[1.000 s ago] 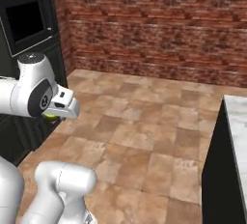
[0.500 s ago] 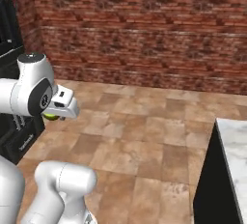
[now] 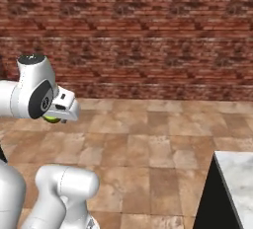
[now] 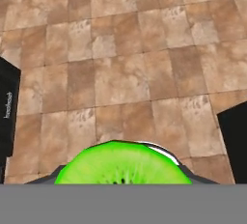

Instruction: Pick up the kiwi and tangerine from the fridge and place one fruit on each plate on the dining counter.

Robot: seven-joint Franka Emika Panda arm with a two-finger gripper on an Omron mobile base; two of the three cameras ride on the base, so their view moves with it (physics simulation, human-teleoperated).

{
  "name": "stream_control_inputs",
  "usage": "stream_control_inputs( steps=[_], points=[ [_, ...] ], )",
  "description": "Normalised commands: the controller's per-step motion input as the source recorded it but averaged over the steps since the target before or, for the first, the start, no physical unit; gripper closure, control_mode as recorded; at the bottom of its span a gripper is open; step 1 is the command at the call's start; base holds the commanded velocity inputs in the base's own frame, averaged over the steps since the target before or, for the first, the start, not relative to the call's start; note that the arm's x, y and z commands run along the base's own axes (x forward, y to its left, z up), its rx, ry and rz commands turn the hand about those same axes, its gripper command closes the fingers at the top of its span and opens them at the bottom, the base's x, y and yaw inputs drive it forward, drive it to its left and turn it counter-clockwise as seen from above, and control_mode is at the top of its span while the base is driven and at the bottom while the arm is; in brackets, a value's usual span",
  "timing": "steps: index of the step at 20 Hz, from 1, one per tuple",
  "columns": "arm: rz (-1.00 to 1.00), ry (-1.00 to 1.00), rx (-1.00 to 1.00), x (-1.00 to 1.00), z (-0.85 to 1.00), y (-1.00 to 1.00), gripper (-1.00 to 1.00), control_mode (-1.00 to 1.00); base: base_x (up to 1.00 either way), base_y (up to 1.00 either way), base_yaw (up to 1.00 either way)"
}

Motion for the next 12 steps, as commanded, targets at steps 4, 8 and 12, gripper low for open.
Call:
stream_control_inputs(
  steps=[4, 8, 12],
  points=[
    [0.0, 0.0, 0.0, 0.0, 0.0, 0.0, 1.0, 1.0, 1.0, 0.33, -0.5],
    [0.0, 0.0, 0.0, 0.0, 0.0, 0.0, 1.0, 1.0, 0.99, 0.35, -0.67],
    [0.0, 0.0, 0.0, 0.0, 0.0, 0.0, 1.0, 1.0, 0.9, 0.38, -0.71]
  ],
)
